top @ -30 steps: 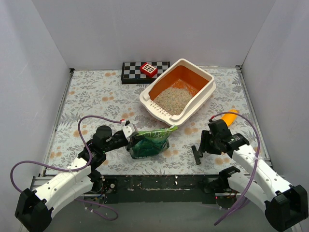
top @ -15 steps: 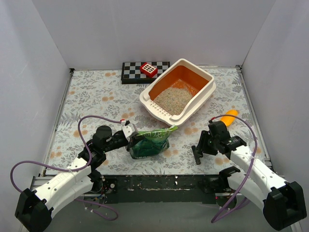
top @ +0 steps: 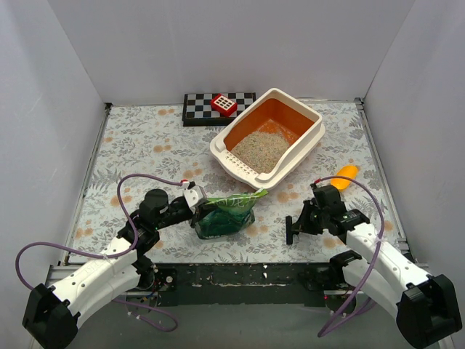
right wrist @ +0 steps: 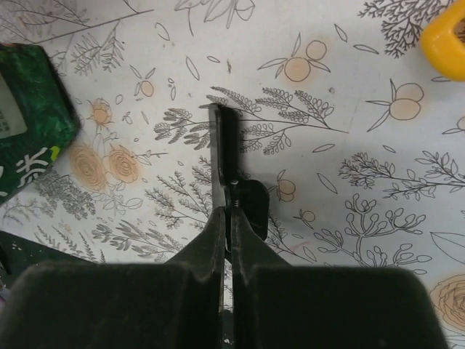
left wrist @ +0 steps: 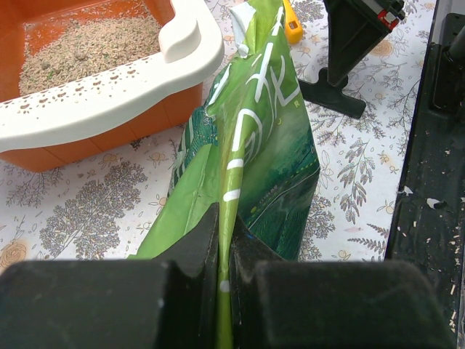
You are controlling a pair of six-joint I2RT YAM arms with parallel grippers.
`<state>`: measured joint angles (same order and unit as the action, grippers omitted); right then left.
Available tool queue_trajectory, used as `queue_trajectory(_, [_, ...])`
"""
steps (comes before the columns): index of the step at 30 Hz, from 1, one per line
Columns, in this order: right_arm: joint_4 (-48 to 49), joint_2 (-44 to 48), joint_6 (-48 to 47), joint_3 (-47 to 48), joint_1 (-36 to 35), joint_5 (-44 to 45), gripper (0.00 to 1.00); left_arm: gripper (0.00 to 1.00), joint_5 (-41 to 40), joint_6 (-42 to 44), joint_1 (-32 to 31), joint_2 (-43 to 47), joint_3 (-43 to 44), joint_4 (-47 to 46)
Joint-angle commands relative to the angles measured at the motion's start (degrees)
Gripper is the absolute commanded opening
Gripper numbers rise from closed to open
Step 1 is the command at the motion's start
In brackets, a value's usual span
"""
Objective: Fill the litter box with clean litter
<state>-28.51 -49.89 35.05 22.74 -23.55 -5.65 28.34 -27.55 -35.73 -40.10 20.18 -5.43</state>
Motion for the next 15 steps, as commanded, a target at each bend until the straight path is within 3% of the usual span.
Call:
queue_trajectory(1, [1.4, 1.0, -0.2, -1.7, 0.1, 1.8, 0.01, 0.00, -0.5, -0.5, 0.4, 1.4, -0.1, -1.9])
queue_trajectory(6, [0.0, 4.9, -0.2, -0.2, 0.1, 2.6, 0.01, 0.00, -0.7, -0.5, 0.4, 1.4, 0.3, -1.4])
queue_trajectory(11, [-3.6, 7.2, -2.0, 6.4, 0.1, 4.0, 0.01, 0.22, -3.3, 0.7, 0.4, 1.0, 2.9, 1.7])
queue_trajectory(15, [-7.3, 5.9, -5.0, 13.5, 0.0, 4.7, 0.01, 0.52, -2.7, 1.3, 0.4, 0.9, 8.0, 8.3])
